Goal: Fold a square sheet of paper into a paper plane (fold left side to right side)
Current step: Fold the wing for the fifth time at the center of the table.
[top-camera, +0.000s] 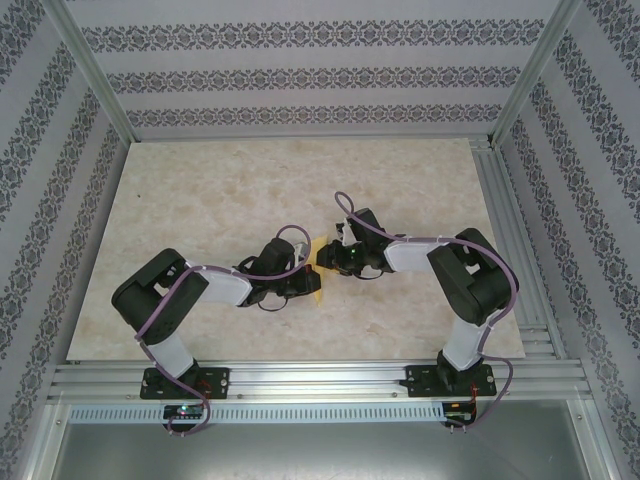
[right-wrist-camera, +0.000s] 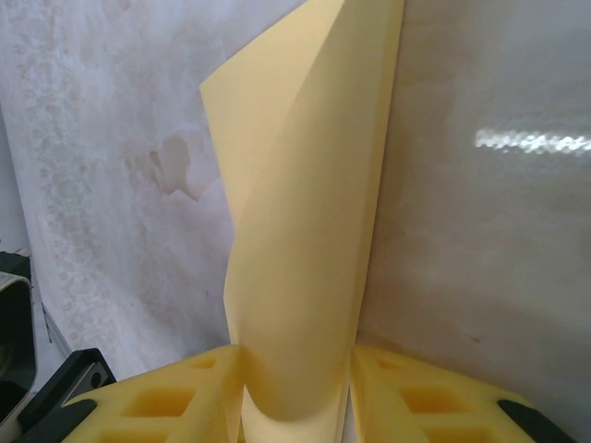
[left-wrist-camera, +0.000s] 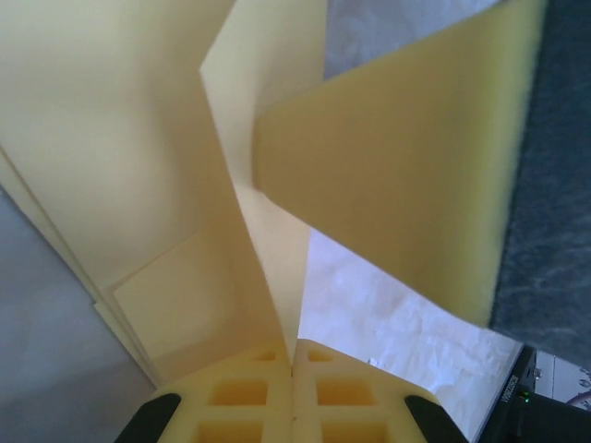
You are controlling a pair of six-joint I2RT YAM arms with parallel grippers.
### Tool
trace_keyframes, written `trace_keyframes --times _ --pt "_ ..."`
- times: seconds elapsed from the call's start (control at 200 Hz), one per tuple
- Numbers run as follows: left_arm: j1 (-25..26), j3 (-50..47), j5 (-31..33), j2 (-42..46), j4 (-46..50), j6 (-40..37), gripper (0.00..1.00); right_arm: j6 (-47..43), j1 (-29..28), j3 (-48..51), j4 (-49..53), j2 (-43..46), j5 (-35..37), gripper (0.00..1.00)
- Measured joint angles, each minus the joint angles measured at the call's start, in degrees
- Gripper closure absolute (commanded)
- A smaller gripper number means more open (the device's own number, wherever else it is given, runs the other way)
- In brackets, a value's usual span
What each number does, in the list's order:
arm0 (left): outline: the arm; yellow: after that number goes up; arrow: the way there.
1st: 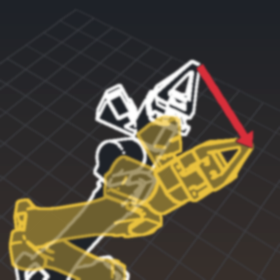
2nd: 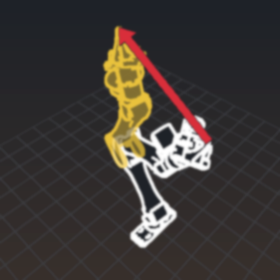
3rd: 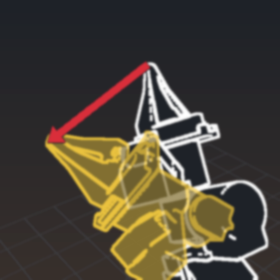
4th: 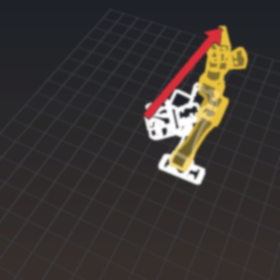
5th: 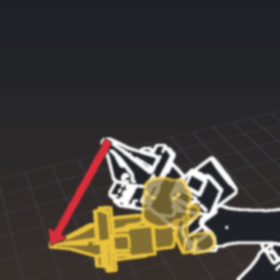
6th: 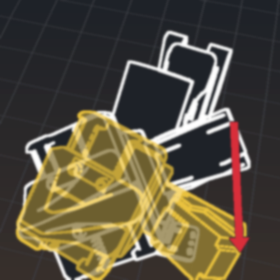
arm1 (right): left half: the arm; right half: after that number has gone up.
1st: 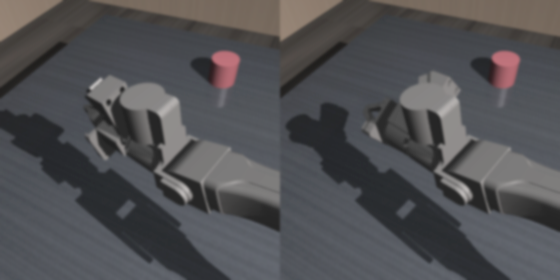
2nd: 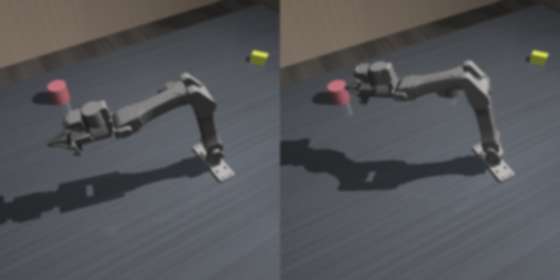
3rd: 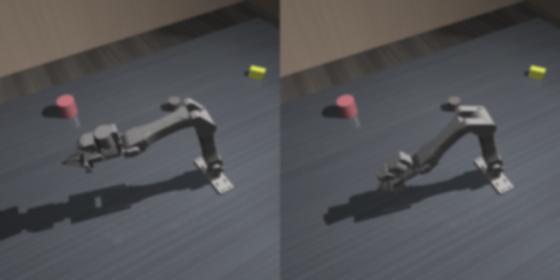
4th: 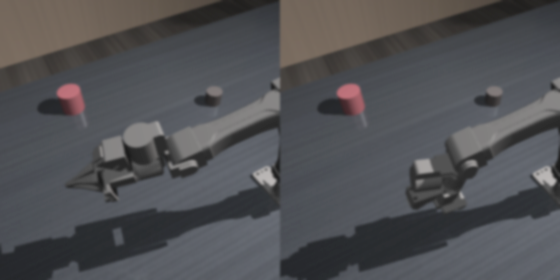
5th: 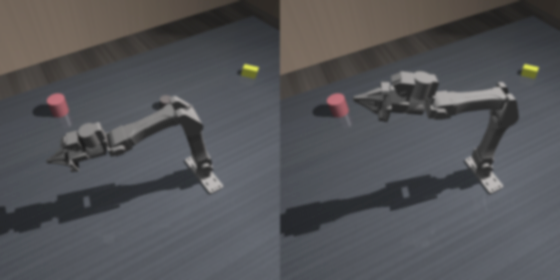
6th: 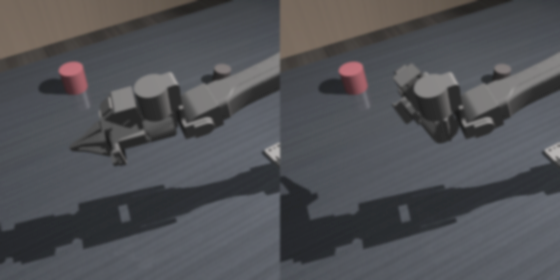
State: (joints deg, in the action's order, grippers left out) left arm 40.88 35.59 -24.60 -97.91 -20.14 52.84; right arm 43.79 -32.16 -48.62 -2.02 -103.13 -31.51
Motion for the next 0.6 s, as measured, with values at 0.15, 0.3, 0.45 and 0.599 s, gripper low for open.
trace_keyframes --times 0.15,0.3,0.45,0.599 --pt "0.0 0.0 0.0 0.0 0.0 0.0 0.9 -0.2 0.0 -0.4 0.4 -0.2 0.4 0.64" --pt "0.0 -0.1 -0.1 0.0 0.0 0.0 0.88 -0.2 0.0 -0.4 0.8 -0.9 0.8 0.65" --pt "0.0 -0.1 -0.2 0.0 0.0 0.1 0.81 -0.2 -0.1 -1.0 1.0 -1.4 1.0 0.67" --pt "0.0 -0.7 0.0 1.2 0.4 0.0 0.77 -0.3 -0.1 -1.3 1.2 -1.7 1.0 0.69"
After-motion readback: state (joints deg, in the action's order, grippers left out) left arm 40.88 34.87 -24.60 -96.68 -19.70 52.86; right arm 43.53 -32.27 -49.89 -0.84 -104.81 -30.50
